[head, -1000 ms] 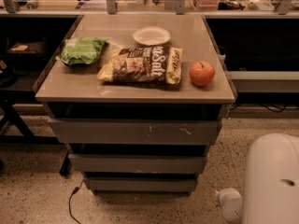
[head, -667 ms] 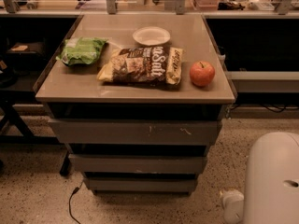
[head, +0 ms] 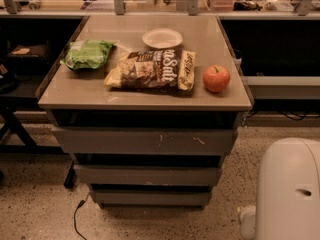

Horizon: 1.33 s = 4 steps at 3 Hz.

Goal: Close bottom drawer

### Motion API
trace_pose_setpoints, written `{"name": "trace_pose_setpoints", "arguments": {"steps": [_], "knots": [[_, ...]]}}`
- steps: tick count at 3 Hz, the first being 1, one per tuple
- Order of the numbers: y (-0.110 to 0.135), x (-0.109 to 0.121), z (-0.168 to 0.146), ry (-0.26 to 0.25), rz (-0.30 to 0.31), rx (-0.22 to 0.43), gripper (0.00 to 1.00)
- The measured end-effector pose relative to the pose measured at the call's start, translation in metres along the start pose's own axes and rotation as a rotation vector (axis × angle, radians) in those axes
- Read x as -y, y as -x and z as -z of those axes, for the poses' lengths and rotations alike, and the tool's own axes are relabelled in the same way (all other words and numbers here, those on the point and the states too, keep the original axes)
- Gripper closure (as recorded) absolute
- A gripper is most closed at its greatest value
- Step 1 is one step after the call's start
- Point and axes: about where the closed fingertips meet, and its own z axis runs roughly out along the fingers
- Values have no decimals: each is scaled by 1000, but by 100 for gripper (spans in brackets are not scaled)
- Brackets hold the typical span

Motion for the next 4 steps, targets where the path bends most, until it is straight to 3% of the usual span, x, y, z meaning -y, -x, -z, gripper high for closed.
{"name": "trace_pose_setpoints", "arguments": {"steps": [1,2,3,4], "knots": [[-66,24,38,-43,-88,-132,100],[-171,33,110,-105,-261,-311,100],[-265,23,185,-147,-382,-470,100],[-278,20,199,-141,-376,-498,82]]}}
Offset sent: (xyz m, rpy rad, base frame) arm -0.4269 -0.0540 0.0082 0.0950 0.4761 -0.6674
